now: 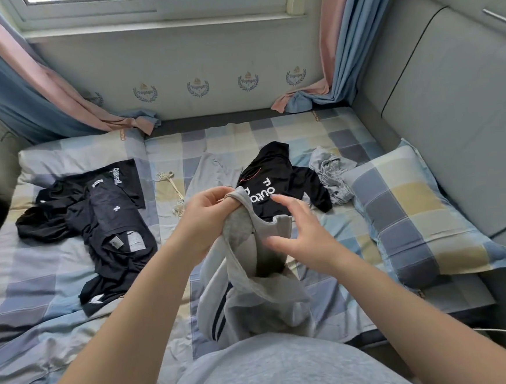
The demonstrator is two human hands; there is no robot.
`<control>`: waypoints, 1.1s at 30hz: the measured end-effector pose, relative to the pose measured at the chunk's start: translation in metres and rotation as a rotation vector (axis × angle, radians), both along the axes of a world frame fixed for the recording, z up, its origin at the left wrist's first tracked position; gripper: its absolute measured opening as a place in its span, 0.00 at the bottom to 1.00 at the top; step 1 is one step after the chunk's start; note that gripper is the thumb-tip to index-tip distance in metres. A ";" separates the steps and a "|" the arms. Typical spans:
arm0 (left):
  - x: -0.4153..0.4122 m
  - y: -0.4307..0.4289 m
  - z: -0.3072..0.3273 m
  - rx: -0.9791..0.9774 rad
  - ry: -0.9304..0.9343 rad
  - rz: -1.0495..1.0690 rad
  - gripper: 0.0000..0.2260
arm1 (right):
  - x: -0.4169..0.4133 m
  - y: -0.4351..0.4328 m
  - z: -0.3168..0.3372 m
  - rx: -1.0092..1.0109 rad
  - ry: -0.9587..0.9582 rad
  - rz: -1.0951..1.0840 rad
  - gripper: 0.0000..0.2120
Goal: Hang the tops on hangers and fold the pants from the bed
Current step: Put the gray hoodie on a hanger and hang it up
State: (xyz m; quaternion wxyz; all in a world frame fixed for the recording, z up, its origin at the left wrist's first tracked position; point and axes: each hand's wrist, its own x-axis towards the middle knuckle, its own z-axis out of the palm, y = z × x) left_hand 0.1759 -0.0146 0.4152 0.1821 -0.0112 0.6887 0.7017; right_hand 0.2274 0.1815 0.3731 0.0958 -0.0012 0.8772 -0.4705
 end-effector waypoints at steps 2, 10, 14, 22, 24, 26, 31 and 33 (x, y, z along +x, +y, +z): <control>-0.002 -0.004 0.004 -0.051 0.033 -0.089 0.07 | -0.010 -0.004 0.001 0.060 0.033 0.081 0.24; -0.002 -0.015 -0.014 -0.195 0.173 0.014 0.05 | -0.031 -0.007 0.016 -0.109 0.177 -0.061 0.10; 0.011 -0.012 -0.050 -0.378 0.135 -0.040 0.06 | -0.035 0.000 0.035 -0.219 0.253 -0.190 0.11; 0.007 -0.026 -0.083 -0.599 -0.076 0.082 0.07 | -0.043 0.011 0.076 -0.288 0.439 -0.364 0.11; -0.012 -0.026 -0.056 -0.347 -0.071 0.280 0.08 | -0.048 0.012 0.083 -0.309 0.468 -0.400 0.10; -0.026 -0.023 -0.021 -0.150 -0.016 0.386 0.09 | -0.051 0.013 0.093 -0.330 0.494 -0.438 0.10; -0.030 -0.013 0.064 0.180 0.095 0.398 0.15 | -0.055 0.024 0.138 -0.341 0.629 -0.435 0.12; -0.030 -0.012 0.090 0.283 0.138 0.383 0.16 | -0.055 0.029 0.154 -0.320 0.661 -0.423 0.09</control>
